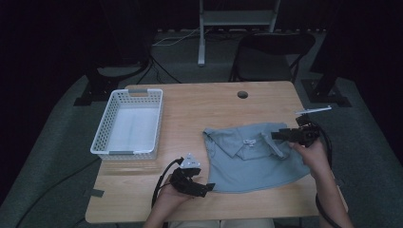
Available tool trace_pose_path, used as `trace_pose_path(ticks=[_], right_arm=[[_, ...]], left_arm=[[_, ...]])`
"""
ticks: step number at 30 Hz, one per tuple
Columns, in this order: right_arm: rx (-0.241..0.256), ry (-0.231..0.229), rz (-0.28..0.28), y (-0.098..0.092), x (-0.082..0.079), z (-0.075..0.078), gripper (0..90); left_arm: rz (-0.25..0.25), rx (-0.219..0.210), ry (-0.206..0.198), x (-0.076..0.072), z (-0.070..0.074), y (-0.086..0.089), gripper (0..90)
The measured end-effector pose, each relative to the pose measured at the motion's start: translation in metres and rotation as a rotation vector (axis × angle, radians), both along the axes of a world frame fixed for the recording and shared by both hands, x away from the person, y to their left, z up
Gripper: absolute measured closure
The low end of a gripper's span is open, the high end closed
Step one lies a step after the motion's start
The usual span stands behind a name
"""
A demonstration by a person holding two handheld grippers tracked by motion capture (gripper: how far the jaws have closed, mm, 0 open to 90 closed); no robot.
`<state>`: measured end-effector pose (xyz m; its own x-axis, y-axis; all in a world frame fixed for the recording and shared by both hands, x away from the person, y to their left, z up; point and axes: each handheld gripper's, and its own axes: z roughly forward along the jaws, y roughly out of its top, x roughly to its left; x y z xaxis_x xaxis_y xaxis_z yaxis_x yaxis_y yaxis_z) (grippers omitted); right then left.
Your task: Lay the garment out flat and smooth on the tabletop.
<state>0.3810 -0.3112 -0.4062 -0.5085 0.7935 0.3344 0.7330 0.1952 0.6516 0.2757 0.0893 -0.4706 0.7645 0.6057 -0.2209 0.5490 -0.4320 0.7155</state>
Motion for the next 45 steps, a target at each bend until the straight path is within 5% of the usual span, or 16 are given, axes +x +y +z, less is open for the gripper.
trace_pose_path(ticks=[4, 7, 9, 10, 12, 15, 20, 28, 37, 41, 45], right_arm=[[-0.081, -0.029, 0.051, 0.019, -0.023, 0.001, 42.6], [-0.192, -0.051, 0.054, 0.030, -0.035, -0.007, 43.4], [-0.246, -0.079, 0.043, 0.033, -0.040, -0.010, 54.1], [-0.254, -0.076, 0.049, 0.032, -0.041, -0.011, 68.2], [-0.193, -0.047, 0.073, 0.027, -0.038, -0.011, 81.3], [-0.018, 0.012, 0.103, 0.009, -0.026, -0.013, 86.7], [0.076, 0.046, -0.012, -0.023, -0.007, -0.018, 86.7], [0.065, 0.119, -0.112, -0.047, 0.007, -0.047, 86.6], [0.122, 0.169, -0.122, -0.056, 0.015, -0.072, 86.0], [0.056, 0.140, -0.095, -0.045, 0.010, -0.060, 60.8], [0.011, 0.046, -0.131, -0.038, -0.004, -0.038, 46.9]], left_arm=[[-0.006, 0.004, -0.002, -0.002, 0.000, -0.003, 21.7], [-0.007, 0.006, -0.002, -0.002, 0.000, -0.003, 21.7], [-0.010, 0.006, -0.002, -0.002, 0.000, -0.002, 21.7], [-0.006, 0.004, -0.002, -0.002, 0.000, -0.002, 21.8], [-0.008, 0.006, 0.002, -0.002, 0.000, -0.002, 21.7], [-0.008, 0.003, 0.004, -0.001, 0.000, -0.002, 21.7], [-0.007, 0.002, 0.008, -0.001, -0.001, -0.002, 21.8], [-0.007, 0.000, 0.007, 0.000, 0.000, -0.002, 21.7], [-0.011, 0.002, 0.009, -0.001, 0.000, -0.003, 21.8], [0.010, 0.006, 0.013, 0.000, 0.004, -0.005, 21.7], [0.081, 0.009, -0.010, 0.004, 0.013, -0.004, 21.7]])
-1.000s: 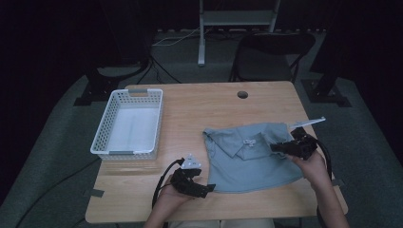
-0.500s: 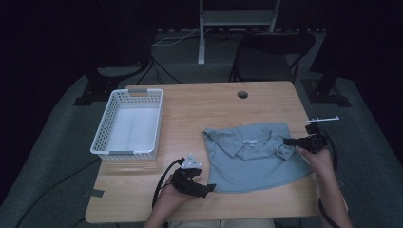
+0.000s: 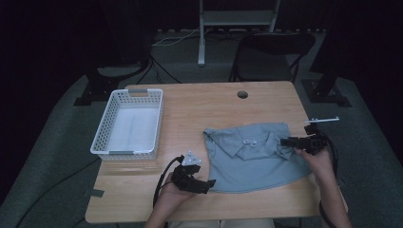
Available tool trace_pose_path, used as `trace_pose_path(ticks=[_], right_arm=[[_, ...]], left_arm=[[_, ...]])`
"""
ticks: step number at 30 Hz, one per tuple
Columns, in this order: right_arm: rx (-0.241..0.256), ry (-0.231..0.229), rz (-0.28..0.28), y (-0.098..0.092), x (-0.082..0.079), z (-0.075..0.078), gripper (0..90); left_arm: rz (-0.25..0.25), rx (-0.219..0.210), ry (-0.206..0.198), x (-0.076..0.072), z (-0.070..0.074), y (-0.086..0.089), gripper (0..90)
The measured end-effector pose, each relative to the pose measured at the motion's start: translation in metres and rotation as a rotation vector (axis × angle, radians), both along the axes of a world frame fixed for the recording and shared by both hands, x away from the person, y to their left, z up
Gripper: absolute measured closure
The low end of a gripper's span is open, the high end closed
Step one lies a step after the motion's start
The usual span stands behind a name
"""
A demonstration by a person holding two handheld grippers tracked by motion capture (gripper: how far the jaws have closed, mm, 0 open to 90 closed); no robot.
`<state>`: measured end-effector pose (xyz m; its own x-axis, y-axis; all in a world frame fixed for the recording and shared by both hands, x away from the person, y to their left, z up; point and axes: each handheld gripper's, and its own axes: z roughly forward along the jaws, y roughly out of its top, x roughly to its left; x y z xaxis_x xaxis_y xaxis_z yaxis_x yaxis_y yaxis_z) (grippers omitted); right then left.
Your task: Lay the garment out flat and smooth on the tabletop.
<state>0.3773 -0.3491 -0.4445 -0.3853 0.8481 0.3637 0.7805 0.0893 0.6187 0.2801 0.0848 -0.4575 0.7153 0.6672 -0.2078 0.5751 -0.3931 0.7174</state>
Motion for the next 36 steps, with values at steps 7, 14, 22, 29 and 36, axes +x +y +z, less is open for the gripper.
trace_pose_path(ticks=[7, 14, 22, 29, 36], right_arm=[[-0.029, -0.086, -0.096, -0.001, -0.025, 0.010, 39.4], [0.033, -0.120, -0.088, -0.006, -0.042, 0.011, 38.5], [0.056, -0.153, -0.068, -0.008, -0.053, 0.019, 38.6], [0.055, -0.140, -0.059, -0.009, -0.052, 0.015, 38.6], [0.054, -0.134, -0.048, -0.009, -0.051, 0.012, 38.7]], left_arm=[[0.033, -0.001, -0.078, 0.023, 0.028, -0.010, 22.1], [0.054, 0.080, -0.145, 0.050, 0.041, -0.050, 26.5], [0.092, 0.145, -0.130, 0.093, 0.036, -0.088, 27.3], [0.037, 0.265, -0.081, 0.134, 0.027, -0.108, 34.3], [-0.054, 0.284, -0.070, 0.144, 0.018, -0.106, 66.6]])
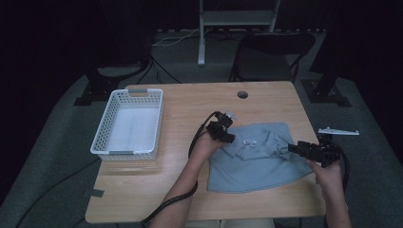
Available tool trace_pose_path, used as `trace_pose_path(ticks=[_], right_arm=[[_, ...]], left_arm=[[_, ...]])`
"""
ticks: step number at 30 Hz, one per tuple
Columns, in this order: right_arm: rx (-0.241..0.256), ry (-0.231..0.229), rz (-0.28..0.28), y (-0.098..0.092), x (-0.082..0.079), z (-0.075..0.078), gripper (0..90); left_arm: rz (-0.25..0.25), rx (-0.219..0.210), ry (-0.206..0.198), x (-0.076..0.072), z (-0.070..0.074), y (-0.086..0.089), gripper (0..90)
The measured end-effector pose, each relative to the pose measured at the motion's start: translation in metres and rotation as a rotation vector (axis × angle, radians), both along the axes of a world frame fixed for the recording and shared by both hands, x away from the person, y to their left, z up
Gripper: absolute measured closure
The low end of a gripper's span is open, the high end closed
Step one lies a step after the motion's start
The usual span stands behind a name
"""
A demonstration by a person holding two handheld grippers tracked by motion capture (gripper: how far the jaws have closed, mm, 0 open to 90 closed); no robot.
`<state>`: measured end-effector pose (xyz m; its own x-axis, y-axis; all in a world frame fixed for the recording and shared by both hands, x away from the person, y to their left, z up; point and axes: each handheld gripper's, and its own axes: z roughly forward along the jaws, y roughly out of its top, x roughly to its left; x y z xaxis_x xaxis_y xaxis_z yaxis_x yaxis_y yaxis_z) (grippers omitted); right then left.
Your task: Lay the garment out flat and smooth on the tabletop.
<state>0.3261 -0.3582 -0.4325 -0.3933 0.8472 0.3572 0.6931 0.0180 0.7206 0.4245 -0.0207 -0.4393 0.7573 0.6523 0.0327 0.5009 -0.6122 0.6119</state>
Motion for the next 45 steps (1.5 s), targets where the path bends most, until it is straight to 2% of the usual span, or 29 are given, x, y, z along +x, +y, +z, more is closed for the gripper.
trace_pose_path(ticks=[2, 3, 8, 14, 18, 23, 28, 29, 31, 35, 38, 41, 42, 43, 44, 45], right_arm=[[-0.001, 0.001, 0.004, 0.000, 0.000, 0.000, 38.6], [-0.001, 0.000, 0.002, 0.000, 0.000, 0.000, 38.6], [0.006, -0.002, 0.003, 0.000, -0.001, 0.001, 38.6], [0.014, -0.010, 0.007, -0.001, -0.003, 0.003, 38.7], [0.014, -0.009, 0.010, 0.002, -0.003, 0.004, 38.7], [0.010, -0.004, 0.025, 0.007, -0.002, 0.003, 38.7], [0.008, -0.001, 0.029, 0.008, -0.002, 0.001, 38.7], [0.008, -0.001, 0.029, 0.008, -0.002, 0.001, 38.7], [0.009, 0.002, 0.026, 0.007, -0.002, 0.001, 38.7], [0.011, 0.005, 0.026, 0.006, -0.002, 0.001, 38.7], [0.014, 0.007, 0.025, 0.006, -0.002, 0.001, 38.7], [0.012, 0.006, 0.030, 0.007, -0.002, 0.001, 38.7], [0.012, 0.006, 0.030, 0.007, -0.002, 0.001, 38.7], [0.011, 0.006, 0.032, 0.008, -0.002, 0.002, 38.7], [0.010, 0.006, 0.037, 0.009, -0.002, 0.002, 38.7], [0.011, 0.006, 0.036, 0.009, -0.002, 0.003, 38.7]], left_arm=[[-0.007, -0.004, -0.002, -0.003, 0.005, 0.004, 85.5], [-0.010, -0.009, 0.002, -0.004, 0.008, 0.007, 89.5], [-0.028, -0.058, 0.006, -0.016, 0.020, 0.023, 90.0], [-0.026, -0.059, -0.013, -0.036, 0.023, 0.047, 90.0], [-0.018, -0.012, -0.021, -0.049, 0.015, 0.059, 90.0], [-0.025, 0.013, 0.026, -0.056, -0.002, 0.071, 90.0], [-0.032, 0.014, 0.082, -0.056, -0.019, 0.078, 90.0], [-0.032, 0.014, 0.082, -0.056, -0.019, 0.078, 90.0], [-0.030, -0.003, 0.100, -0.054, -0.023, 0.081, 90.0], [-0.023, -0.050, 0.102, -0.055, -0.027, 0.086, 90.0], [-0.012, -0.061, 0.100, -0.057, -0.028, 0.088, 90.0], [-0.001, -0.065, 0.085, -0.059, -0.023, 0.087, 88.9], [-0.001, -0.065, 0.085, -0.059, -0.023, 0.087, 84.1], [0.008, -0.106, 0.064, -0.060, -0.017, 0.089, 84.1], [0.012, -0.165, 0.071, -0.060, -0.013, 0.093, 62.2], [0.014, -0.220, 0.085, -0.059, -0.009, 0.097, 56.8]])
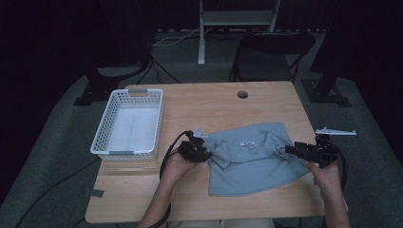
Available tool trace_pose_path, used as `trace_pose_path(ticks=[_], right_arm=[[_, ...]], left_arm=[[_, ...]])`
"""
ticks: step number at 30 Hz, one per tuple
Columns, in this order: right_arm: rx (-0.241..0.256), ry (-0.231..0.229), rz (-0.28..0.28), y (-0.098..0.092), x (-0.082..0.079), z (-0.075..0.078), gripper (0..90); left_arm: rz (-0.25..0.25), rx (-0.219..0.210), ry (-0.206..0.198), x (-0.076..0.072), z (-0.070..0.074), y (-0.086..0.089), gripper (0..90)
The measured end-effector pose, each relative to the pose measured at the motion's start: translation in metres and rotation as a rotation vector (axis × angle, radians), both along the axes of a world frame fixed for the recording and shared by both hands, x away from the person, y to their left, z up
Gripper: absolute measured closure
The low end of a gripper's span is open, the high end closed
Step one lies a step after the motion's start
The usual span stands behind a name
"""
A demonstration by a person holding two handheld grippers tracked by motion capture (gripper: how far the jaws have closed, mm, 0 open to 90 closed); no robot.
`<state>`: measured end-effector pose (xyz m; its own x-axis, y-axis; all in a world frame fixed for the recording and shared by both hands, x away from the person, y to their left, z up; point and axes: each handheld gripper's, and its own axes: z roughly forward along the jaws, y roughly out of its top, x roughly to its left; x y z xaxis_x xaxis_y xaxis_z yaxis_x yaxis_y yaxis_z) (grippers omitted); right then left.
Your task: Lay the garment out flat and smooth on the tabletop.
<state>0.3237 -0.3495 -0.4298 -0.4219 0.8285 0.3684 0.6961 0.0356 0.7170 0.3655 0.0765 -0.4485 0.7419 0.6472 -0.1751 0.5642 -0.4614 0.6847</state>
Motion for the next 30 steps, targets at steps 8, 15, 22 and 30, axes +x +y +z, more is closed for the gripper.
trace_pose_path(ticks=[8, 15, 22, 30], right_arm=[[-0.003, 0.003, 0.002, 0.001, 0.001, 0.000, 38.7], [-0.008, 0.002, 0.009, 0.003, 0.001, -0.001, 38.7], [-0.006, -0.001, 0.001, -0.002, 0.000, -0.001, 38.7], [-0.011, 0.005, 0.009, 0.003, 0.001, -0.001, 38.7]], left_arm=[[0.017, -0.032, -0.099, -0.011, 0.041, -0.017, 51.0], [-0.028, 0.091, -0.148, -0.013, 0.035, -0.059, 51.5], [-0.024, 0.153, -0.099, -0.013, 0.013, -0.053, 56.8], [-0.049, 0.125, -0.003, -0.013, -0.013, -0.033, 59.1]])
